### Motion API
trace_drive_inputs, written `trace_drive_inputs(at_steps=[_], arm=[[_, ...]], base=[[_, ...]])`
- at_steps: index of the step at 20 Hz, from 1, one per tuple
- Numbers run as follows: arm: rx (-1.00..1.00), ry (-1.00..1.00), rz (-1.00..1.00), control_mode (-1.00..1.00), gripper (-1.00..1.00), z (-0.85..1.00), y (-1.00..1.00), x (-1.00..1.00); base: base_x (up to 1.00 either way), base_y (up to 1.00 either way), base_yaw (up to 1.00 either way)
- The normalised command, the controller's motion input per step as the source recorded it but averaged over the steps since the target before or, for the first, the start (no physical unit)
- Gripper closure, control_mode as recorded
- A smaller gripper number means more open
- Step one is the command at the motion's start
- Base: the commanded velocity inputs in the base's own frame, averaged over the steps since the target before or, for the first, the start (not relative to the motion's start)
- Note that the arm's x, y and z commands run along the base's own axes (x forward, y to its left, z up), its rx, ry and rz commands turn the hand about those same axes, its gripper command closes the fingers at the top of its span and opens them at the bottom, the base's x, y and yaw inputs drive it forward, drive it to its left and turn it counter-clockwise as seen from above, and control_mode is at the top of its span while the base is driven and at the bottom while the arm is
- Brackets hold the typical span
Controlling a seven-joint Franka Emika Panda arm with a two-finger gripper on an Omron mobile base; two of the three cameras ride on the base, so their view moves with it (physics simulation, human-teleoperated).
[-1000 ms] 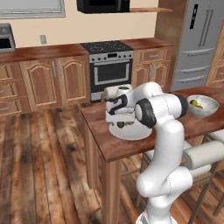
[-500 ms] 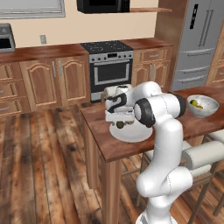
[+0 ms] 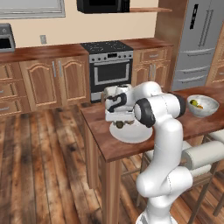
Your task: Take the fruits from the plate on the dining counter and place two fruits in each bowl.
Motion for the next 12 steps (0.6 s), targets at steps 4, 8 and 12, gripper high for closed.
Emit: trace_drive_inputs(at_steps=[4, 8, 12], arm=[[0.0, 0.0, 0.0, -1.0, 1.0, 0.88, -0.18, -0.28], [0.04, -0.01, 0.0, -1.0, 1.0, 1.0, -0.41, -0.92], [0.01, -0.02, 0.0, -1.0, 1.0, 1.0, -0.17, -1.0]], base=[[0.0, 0.0, 0.0], [0.0, 0.0, 0.0], [0.0, 0.0, 0.0]])
